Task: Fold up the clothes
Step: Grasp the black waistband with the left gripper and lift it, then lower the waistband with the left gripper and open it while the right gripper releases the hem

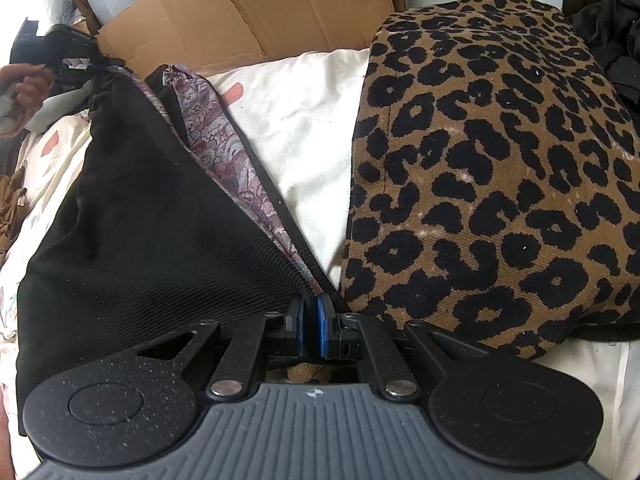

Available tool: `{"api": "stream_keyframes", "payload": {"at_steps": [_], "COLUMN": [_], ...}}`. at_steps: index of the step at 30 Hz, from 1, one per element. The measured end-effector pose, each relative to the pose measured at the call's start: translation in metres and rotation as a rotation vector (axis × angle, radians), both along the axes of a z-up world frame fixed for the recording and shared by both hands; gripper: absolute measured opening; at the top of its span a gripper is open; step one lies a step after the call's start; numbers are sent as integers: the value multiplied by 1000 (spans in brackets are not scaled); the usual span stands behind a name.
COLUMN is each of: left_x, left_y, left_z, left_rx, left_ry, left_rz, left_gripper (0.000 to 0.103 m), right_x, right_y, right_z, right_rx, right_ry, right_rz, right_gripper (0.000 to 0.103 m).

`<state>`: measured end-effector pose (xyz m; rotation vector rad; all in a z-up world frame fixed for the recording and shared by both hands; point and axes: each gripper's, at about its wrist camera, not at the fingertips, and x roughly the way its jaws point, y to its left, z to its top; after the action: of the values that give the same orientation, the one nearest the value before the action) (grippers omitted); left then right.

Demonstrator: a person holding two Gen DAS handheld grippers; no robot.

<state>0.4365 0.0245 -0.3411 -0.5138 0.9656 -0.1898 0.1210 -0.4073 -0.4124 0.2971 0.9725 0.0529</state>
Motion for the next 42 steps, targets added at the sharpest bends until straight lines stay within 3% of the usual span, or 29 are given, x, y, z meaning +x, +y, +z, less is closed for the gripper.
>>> {"api": "stream_keyframes", "payload": {"at_steps": [12, 26, 31, 33, 36, 42], "left_x": [35, 66, 70, 70, 69, 56], "left_y": [-35, -67, -72, -77, -84, -84], "left_z": [-25, -49, -57, -52, -41, -8], "left_rx": [40, 138, 136, 143, 177, 285], "left_ry": [11, 45, 66, 60, 47, -12], "left_rz": [-11, -51, -33, -48, -97, -216], "left_gripper": [4, 5, 12, 28, 39, 46], "right_x": [3, 3, 0, -2, -6, -9], "right_y": [-10, -17, -18, -20, -20, -19], "right_z": [-3, -3, -2, 1, 4, 9], "right_rx": [53, 98, 108, 112, 105, 77], "right_ry": [29, 58, 55, 47, 39, 23], "right_rz": [-9, -33, -43, -51, -55, -76], "right_gripper": [11, 10, 10, 11, 11, 13]}}
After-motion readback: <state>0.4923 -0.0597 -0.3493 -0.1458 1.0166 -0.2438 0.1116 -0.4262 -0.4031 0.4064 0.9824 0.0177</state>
